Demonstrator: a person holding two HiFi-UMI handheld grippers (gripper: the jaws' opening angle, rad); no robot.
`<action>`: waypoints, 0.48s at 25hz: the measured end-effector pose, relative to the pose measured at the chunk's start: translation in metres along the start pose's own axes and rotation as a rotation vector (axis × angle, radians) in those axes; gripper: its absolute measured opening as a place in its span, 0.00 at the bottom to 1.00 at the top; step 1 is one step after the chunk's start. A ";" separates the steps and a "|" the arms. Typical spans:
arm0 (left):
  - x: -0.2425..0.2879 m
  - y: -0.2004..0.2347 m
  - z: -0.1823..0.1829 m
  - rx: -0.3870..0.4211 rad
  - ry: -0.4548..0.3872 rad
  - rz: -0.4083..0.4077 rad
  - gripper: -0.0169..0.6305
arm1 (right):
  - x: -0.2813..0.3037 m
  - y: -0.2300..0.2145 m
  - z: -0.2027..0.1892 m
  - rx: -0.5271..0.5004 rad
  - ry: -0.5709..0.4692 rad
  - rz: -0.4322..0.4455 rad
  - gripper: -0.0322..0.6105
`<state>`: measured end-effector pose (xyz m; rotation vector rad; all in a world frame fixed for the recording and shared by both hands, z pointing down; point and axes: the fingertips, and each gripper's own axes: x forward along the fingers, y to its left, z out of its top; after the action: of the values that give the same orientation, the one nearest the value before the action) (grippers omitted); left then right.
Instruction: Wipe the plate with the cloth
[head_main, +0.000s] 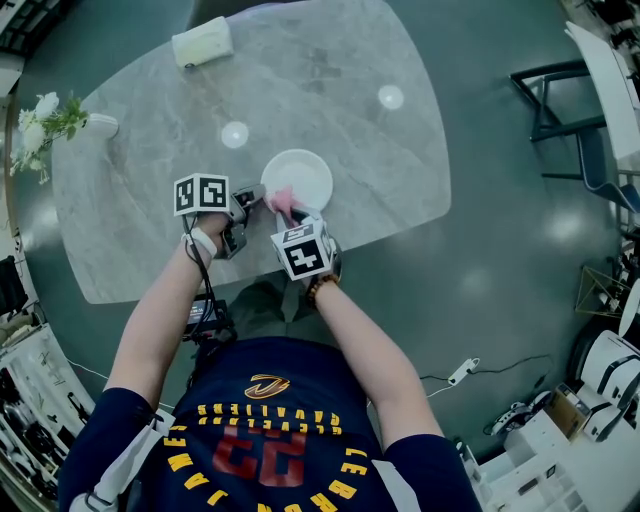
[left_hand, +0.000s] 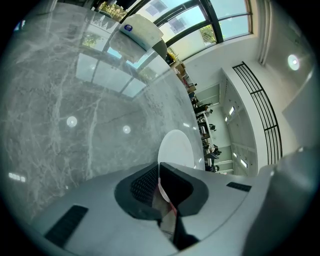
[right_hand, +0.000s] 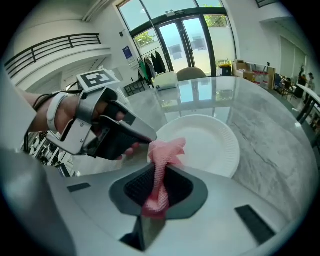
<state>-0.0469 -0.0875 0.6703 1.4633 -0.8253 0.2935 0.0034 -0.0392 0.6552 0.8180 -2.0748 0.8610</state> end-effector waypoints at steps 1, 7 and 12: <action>0.000 0.000 0.000 0.005 0.004 0.002 0.05 | -0.005 -0.007 -0.003 0.006 0.013 -0.013 0.12; -0.001 0.001 0.000 0.006 0.007 0.011 0.05 | -0.030 -0.053 -0.013 0.064 0.005 -0.093 0.12; -0.001 0.002 0.000 0.007 0.005 0.016 0.05 | -0.043 -0.086 -0.012 0.103 -0.029 -0.155 0.12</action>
<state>-0.0488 -0.0869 0.6715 1.4622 -0.8332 0.3119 0.0961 -0.0679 0.6532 1.0386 -1.9751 0.8809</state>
